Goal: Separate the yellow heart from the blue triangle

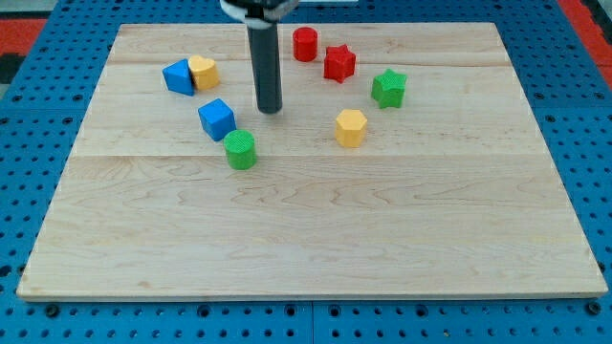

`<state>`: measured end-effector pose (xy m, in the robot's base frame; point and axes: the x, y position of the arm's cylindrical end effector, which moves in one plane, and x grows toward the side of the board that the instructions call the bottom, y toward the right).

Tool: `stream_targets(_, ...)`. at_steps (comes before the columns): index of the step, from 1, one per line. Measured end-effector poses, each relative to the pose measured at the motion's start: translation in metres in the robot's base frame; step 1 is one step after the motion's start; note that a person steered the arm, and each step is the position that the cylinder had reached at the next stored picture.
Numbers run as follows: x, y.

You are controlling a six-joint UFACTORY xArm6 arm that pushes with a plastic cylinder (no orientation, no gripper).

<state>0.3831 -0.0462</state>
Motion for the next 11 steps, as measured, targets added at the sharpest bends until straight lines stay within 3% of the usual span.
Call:
stream_targets(1, 0.045, 0.014)
stream_targets(2, 0.092, -0.041)
stream_targets(3, 0.096, -0.088)
stream_targets(4, 0.069, -0.158)
stream_targets(5, -0.002, -0.177)
stream_targets(6, -0.087, -0.156)
stream_targets(7, -0.139, -0.125)
stream_targets(9, -0.15, -0.098)
stream_targets(11, -0.097, -0.115)
